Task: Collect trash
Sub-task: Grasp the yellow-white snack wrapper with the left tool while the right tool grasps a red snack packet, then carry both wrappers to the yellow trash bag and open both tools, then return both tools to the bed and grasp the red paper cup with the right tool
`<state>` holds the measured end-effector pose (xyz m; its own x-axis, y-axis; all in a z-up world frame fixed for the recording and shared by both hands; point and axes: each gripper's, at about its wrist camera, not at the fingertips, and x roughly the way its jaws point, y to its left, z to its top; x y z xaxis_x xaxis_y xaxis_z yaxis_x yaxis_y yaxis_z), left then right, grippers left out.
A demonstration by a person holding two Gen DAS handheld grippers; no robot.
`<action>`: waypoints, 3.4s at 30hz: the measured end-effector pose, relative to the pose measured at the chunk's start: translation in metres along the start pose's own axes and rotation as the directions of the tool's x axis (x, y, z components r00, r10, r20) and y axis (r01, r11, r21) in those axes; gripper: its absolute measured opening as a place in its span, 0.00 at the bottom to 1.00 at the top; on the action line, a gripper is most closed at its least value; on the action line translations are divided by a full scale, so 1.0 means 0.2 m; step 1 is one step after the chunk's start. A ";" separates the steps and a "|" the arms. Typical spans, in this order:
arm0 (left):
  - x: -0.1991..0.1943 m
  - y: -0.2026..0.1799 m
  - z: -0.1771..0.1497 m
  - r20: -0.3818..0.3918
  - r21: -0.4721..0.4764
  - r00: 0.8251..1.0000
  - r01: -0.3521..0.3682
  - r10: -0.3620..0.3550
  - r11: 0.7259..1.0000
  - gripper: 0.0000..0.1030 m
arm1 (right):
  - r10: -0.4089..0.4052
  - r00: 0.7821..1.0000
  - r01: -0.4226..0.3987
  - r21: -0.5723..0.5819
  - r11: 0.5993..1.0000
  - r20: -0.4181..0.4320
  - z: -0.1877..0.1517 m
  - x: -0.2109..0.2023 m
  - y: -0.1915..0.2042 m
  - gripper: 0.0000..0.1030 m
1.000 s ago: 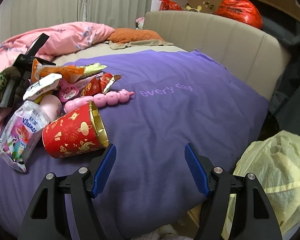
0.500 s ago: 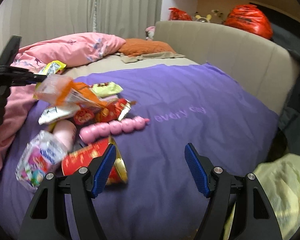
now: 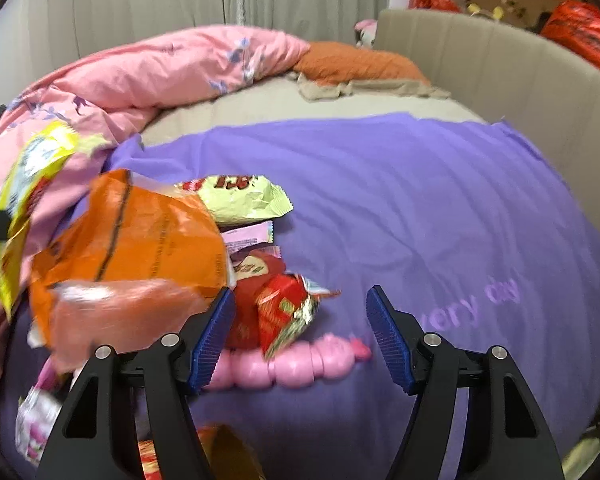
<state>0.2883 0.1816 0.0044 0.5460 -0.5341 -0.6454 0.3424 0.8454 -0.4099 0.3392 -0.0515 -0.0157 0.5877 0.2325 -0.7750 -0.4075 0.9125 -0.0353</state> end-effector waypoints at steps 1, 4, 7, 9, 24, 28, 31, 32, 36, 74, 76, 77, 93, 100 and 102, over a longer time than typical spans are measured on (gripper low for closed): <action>0.01 0.02 0.00 -0.001 -0.007 1.000 -0.008 0.008 1.000 0.11 | 0.011 1.000 -0.011 -0.003 1.000 -0.013 0.01 0.03 0.00 0.62; 0.02 0.06 0.00 0.005 -0.024 1.000 -0.028 0.029 0.999 0.11 | 0.066 0.997 -0.065 0.006 0.998 -0.046 0.02 0.10 0.01 0.55; 0.00 0.07 0.00 0.025 -0.032 0.999 -0.039 0.039 0.999 0.11 | 0.090 0.996 -0.090 0.027 0.996 0.009 0.01 0.03 0.02 0.33; -0.02 0.06 0.00 0.045 -0.026 0.998 -0.035 0.036 0.999 0.11 | 0.092 0.994 -0.095 0.045 0.994 0.055 0.01 -0.08 0.00 0.25; -0.14 -0.34 -0.02 0.099 0.115 0.994 0.035 -0.046 0.993 0.11 | -0.048 0.986 0.031 0.106 0.994 0.159 -0.35 -0.80 -0.12 0.14; -0.09 -0.50 -0.05 0.070 0.162 0.996 0.042 -0.054 0.986 0.11 | -0.111 0.975 0.096 0.084 0.992 0.191 -0.45 -0.98 -0.13 0.14; -0.06 -0.64 -0.07 0.065 0.210 0.996 0.042 -0.057 0.977 0.11 | -0.167 0.963 0.154 0.080 0.985 0.213 -0.52 -1.12 -0.14 0.14; -0.06 -0.70 -0.08 0.068 0.231 0.996 0.039 -0.056 0.972 0.11 | -0.186 0.956 0.169 0.093 0.981 0.227 -0.56 -1.18 -0.17 0.14; 0.00 -0.91 -0.08 0.063 0.295 0.996 0.047 -0.068 0.954 0.11 | -0.227 0.940 0.195 0.144 0.970 0.257 -0.66 -1.33 -0.28 0.14; 1.54 -2.30 -0.32 -0.388 0.635 0.921 0.234 0.043 0.736 0.09 | -0.432 0.898 0.358 0.422 0.833 0.090 -1.42 -1.55 -1.37 0.14; 1.54 -2.27 -0.30 -0.401 0.610 0.916 0.254 0.015 0.751 0.09 | -0.417 0.906 0.350 0.429 0.833 0.070 -1.44 -1.49 -1.40 0.14; 1.55 -2.26 -0.29 -0.410 0.595 0.912 0.270 -0.003 0.757 0.09 | -0.413 0.909 0.348 0.437 0.829 0.059 -1.45 -1.47 -1.41 0.14; 1.47 -2.24 -0.28 -0.422 0.504 0.899 0.340 -0.118 0.794 0.30 | -0.414 0.910 0.365 0.457 0.812 0.009 -1.50 -1.41 -1.39 0.17; 1.27 -2.17 -0.22 -0.360 0.477 0.921 0.318 -0.148 0.819 0.44 | -0.452 0.891 0.382 0.457 0.803 0.050 -1.47 -1.49 -1.33 0.47; 1.20 -2.14 -0.21 -0.317 0.480 0.937 0.290 -0.145 0.828 0.44 | -0.457 0.888 0.383 0.456 0.804 0.060 -1.44 -1.51 -1.29 0.47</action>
<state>0.2408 -0.3078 -0.0023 0.2196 -0.6239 -0.7500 0.8090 0.5461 -0.2175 0.0651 -0.4542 0.0455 0.7496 -0.1902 -0.6340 0.2162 0.9757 -0.0371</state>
